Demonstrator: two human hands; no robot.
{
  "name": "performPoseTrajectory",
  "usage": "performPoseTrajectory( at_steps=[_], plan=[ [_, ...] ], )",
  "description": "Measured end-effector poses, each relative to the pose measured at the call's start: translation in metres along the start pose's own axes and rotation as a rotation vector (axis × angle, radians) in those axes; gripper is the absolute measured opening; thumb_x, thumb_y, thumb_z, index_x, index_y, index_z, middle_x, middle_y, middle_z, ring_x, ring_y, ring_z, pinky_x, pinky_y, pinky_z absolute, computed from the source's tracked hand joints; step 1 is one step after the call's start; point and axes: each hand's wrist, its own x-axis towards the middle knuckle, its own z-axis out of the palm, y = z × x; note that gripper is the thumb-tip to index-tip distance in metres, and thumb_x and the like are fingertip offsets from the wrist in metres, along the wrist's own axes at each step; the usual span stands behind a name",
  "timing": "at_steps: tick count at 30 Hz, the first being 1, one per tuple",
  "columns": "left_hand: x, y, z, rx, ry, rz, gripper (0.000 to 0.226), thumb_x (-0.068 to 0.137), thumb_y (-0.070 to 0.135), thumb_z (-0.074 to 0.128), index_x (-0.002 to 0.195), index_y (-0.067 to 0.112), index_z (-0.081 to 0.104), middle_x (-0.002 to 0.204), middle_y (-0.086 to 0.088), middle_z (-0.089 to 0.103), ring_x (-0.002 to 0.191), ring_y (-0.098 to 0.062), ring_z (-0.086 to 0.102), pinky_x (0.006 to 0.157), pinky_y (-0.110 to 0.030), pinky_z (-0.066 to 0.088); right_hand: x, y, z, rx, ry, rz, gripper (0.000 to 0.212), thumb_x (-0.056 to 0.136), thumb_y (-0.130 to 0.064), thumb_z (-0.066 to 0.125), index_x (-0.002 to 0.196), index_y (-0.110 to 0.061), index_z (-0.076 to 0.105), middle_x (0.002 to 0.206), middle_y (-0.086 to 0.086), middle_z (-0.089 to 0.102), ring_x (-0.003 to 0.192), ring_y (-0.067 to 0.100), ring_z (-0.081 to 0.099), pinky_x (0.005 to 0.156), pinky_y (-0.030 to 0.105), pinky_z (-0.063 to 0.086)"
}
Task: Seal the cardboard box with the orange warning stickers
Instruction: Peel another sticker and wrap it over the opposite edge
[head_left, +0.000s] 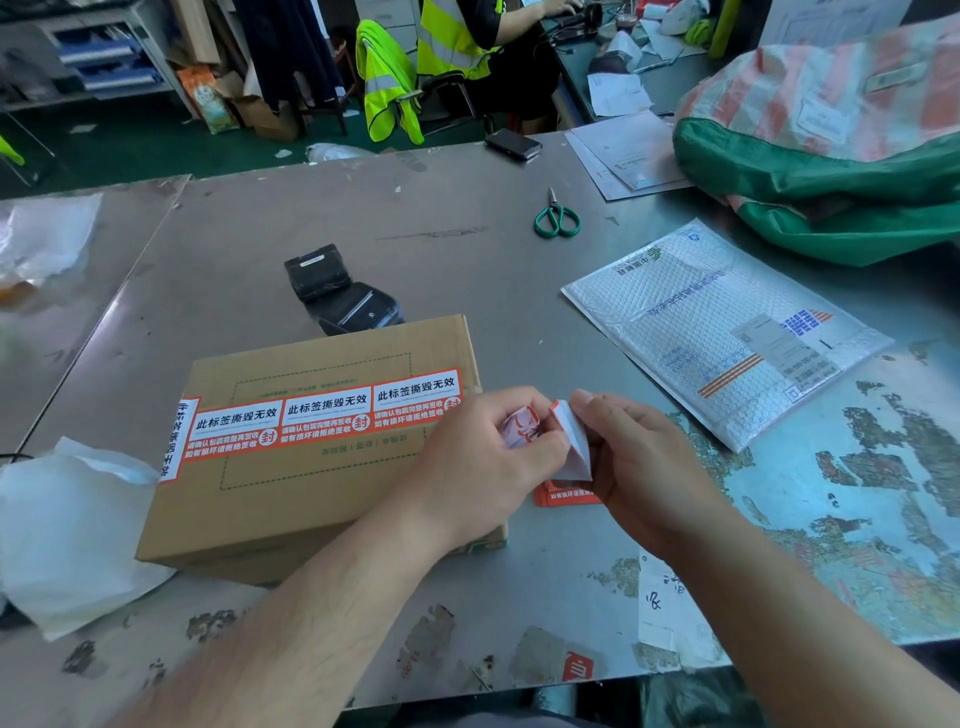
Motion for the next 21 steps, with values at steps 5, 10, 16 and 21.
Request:
performPoseTrajectory(
  at_steps=[5,10,16,21],
  plan=[
    [-0.003,-0.004,0.001,-0.147,-0.025,0.016,0.011,0.081,0.019,0.061,0.082,0.009,0.066,0.067,-0.006,0.062,0.063,-0.010,0.054,0.060,-0.031,0.047,0.004,0.005,-0.007,0.039,0.036,-0.012,0.042,0.098,-0.020,0.056,0.100,0.022,0.054,0.091,0.029,0.067,0.081,0.035,0.066,0.079,0.046,0.047],
    [-0.005,-0.009,0.000,-0.565,-0.035,-0.078,0.010,0.071,0.020,0.064,0.079,0.020,0.070,0.054,0.012,0.049,0.045,-0.004,0.033,0.044,-0.017,0.023,0.009,0.008,-0.012,0.121,0.172,-0.016,0.022,0.096,-0.018,0.058,0.085,0.000,0.057,0.069,0.017,0.051,0.060,0.026,0.054,0.050,0.027,0.048],
    [-0.001,-0.018,-0.010,-0.799,0.056,-0.246,0.008,0.062,0.023,0.064,0.061,0.023,0.057,0.060,0.002,0.044,0.047,-0.010,0.024,0.048,-0.026,0.010,0.011,0.000,-0.018,0.135,0.234,-0.063,0.036,0.104,-0.016,0.047,0.068,-0.012,0.049,0.051,-0.001,0.059,0.050,0.016,0.066,0.047,0.024,0.047],
    [0.000,-0.019,-0.010,-0.791,0.073,-0.278,0.019,0.075,0.014,0.053,0.059,0.023,0.057,0.059,0.002,0.046,0.047,-0.009,0.025,0.050,-0.028,0.009,0.008,-0.002,-0.011,0.040,0.231,-0.144,0.023,0.103,-0.019,0.051,0.087,-0.005,0.060,0.078,0.017,0.061,0.075,0.030,0.061,0.065,0.035,0.052]
  ],
)
